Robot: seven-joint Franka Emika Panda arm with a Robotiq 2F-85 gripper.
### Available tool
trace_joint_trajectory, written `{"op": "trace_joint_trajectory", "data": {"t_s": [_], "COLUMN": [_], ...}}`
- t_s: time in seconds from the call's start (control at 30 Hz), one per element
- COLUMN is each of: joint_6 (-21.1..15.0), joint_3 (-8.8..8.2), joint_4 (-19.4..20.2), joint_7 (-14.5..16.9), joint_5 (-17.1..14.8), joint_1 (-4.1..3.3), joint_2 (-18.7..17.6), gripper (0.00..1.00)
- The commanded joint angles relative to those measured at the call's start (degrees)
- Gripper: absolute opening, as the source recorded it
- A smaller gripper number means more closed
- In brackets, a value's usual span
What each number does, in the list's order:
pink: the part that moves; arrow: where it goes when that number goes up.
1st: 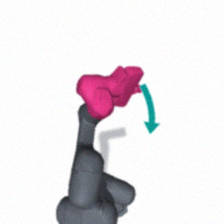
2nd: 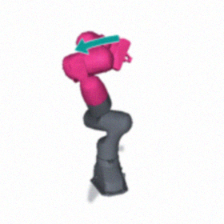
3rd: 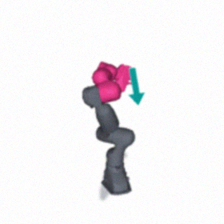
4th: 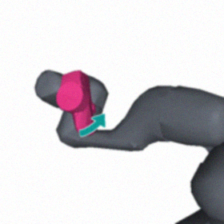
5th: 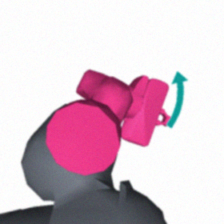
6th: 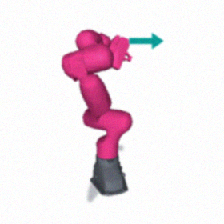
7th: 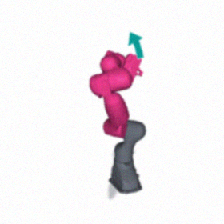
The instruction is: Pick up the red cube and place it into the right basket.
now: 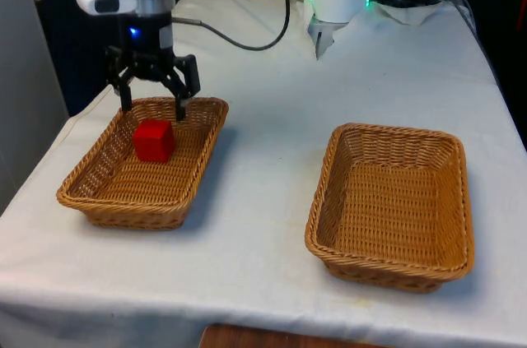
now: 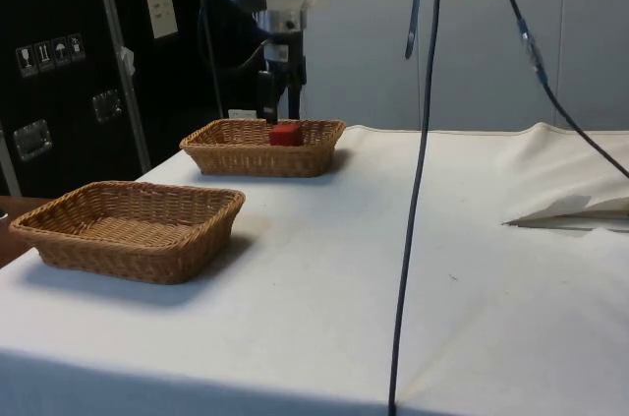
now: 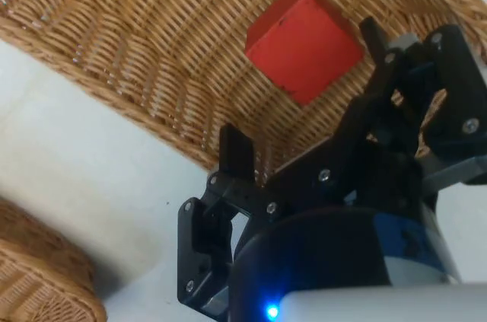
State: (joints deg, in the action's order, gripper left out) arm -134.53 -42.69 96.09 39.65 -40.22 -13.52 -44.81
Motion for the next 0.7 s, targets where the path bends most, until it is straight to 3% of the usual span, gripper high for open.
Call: {"op": "trace_joint_trajectory", "data": {"t_s": [0.0,0.07,0.1,0.13,0.33,0.37,0.4,0.67], "joint_6": [0.34,0.74,0.63,1.03,2.29,2.06,2.41,3.55], "joint_3": [-0.69,-1.09,-0.69,-1.32,-2.18,-1.49,-2.23,-2.06], "joint_4": [0.46,0.69,0.29,0.69,0.86,0.29,0.92,1.2], "joint_7": [-0.52,-0.52,0.0,-0.57,-0.97,-0.34,-1.15,-3.15], "joint_5": [0.52,0.57,0.0,0.57,1.38,0.57,1.72,6.07], "joint_1": [-0.52,-0.8,-0.4,-1.03,-2.46,-1.55,-2.69,-4.41], "joint_2": [0.63,1.32,0.97,1.6,4.07,3.44,4.41,7.85], "gripper": [1.0,1.0,1.0,1.0,1.0,1.0,1.0,1.0]}}
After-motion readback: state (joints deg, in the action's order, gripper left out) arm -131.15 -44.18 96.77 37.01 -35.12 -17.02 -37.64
